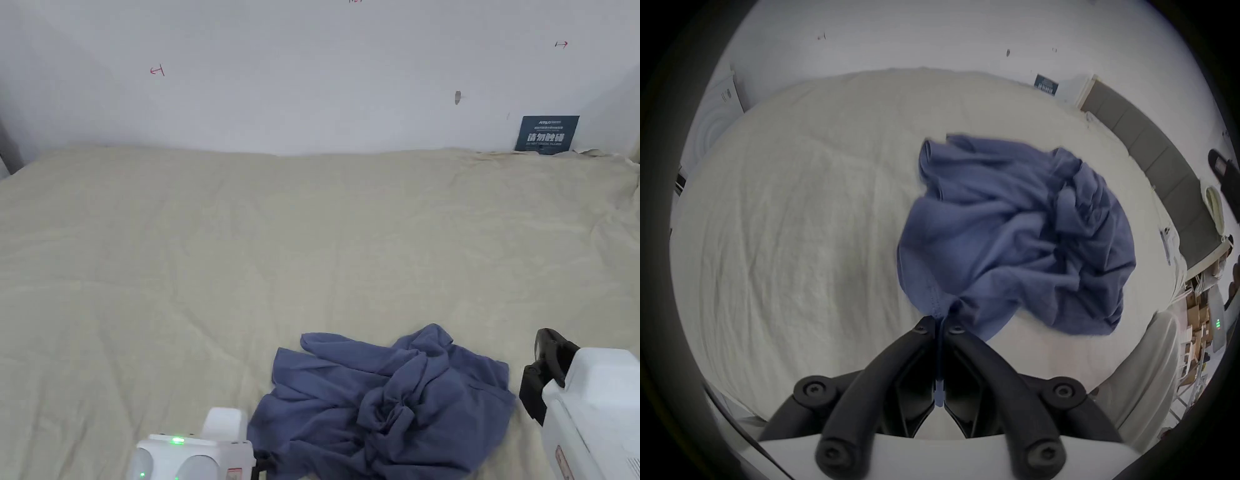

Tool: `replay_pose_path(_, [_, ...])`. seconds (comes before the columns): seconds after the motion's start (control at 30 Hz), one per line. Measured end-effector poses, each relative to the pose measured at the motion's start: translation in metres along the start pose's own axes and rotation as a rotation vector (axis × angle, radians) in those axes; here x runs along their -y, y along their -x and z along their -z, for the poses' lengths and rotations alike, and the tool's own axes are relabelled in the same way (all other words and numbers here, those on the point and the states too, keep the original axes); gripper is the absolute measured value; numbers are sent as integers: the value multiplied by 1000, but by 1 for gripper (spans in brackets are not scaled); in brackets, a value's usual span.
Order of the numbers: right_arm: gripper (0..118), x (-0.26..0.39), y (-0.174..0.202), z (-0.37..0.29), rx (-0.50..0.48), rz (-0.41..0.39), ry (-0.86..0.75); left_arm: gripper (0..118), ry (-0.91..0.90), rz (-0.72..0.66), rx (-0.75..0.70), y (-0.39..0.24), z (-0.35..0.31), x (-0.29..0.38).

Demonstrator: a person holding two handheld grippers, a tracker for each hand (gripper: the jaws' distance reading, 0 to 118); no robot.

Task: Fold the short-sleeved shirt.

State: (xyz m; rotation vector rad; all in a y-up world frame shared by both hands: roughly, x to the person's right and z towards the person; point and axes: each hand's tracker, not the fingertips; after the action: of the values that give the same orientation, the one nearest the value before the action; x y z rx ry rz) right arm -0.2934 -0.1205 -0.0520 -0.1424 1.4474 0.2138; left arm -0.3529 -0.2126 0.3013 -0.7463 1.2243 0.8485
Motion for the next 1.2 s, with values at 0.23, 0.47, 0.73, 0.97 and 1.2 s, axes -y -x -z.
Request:
replay_pose_path(0.23, [0,-7,-15,63,-23,3,197,0,-95,-37,33,12,-27,-32])
replay_pose_path(0.47, [53,14,-30,144,-74,99,412,0,-117,-46,41,18,-26,-45])
replay_pose_path(0.73, [99,58,-32,221,-78,100,683,0,-104,-56,42,21,-18,-49])
replay_pose_path(0.97, [82,84,-21,243,-76,48,775,0,-80,-45,42,28,-12,-50])
replay_pose_path(1.2, [3,79,-17,237,-145,25,754,0,-74,-69,51,34,-9,-50])
